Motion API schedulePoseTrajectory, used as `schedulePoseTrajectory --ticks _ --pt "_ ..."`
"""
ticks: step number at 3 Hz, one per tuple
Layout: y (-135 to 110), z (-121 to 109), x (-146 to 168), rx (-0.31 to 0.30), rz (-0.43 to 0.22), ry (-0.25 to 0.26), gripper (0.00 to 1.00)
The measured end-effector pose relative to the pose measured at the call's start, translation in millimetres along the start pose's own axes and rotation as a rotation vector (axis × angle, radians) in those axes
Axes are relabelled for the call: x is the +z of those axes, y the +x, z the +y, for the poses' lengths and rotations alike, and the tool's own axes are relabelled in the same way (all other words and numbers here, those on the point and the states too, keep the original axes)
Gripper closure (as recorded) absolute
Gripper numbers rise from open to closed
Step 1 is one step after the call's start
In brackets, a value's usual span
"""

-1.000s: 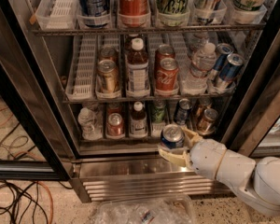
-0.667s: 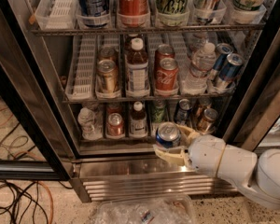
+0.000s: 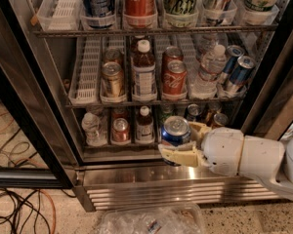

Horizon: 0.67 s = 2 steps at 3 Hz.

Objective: Pick pepsi can from bottom shelf of fridge

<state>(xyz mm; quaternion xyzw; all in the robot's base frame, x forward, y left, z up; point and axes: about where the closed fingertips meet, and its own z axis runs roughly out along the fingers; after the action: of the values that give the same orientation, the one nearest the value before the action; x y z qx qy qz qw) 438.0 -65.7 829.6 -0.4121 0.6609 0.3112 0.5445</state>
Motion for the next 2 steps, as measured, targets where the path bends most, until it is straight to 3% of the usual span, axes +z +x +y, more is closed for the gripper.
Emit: schedulePoseTrajectory --ticks 2 --pt "-30 24 -14 0.155 0.082 -0.075 1.0"
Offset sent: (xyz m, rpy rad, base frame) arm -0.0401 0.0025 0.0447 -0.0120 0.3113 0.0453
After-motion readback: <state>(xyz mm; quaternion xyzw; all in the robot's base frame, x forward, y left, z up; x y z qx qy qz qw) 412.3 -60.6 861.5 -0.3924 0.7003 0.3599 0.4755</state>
